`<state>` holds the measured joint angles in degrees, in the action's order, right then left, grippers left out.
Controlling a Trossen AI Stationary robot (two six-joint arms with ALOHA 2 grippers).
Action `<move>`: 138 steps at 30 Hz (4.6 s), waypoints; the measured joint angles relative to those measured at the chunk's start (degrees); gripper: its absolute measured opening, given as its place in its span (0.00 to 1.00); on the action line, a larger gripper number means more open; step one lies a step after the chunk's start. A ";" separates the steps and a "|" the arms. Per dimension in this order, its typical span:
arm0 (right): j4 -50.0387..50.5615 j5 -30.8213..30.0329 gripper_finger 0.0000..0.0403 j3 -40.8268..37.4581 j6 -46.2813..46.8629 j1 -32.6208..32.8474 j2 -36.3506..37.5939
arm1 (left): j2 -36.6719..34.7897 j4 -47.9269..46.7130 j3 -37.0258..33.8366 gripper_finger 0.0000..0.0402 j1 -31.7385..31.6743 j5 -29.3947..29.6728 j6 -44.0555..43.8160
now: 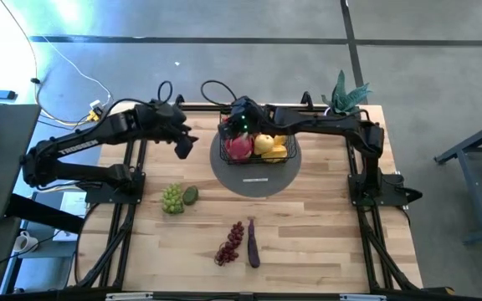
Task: Build produce basket
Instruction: Put the lime into the wire basket
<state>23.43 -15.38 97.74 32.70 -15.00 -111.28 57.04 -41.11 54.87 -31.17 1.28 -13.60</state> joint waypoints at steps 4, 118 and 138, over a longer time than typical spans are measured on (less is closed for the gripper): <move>5.31 -0.03 0.45 4.95 -4.66 -0.08 0.00 | -0.05 -4.50 0.00 0.57 2.73 -0.19 -8.39; 31.76 9.88 0.45 13.61 -11.72 -0.96 1.68 | 28.19 -0.75 -3.04 0.41 22.98 -6.16 -32.76; 34.69 9.53 0.45 13.61 -7.02 -0.96 9.02 | 28.12 -0.80 14.59 0.41 8.79 -13.15 -6.04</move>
<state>58.12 -5.85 111.35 25.68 -15.97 -102.26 85.17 -41.91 69.46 -22.39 -11.87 -19.64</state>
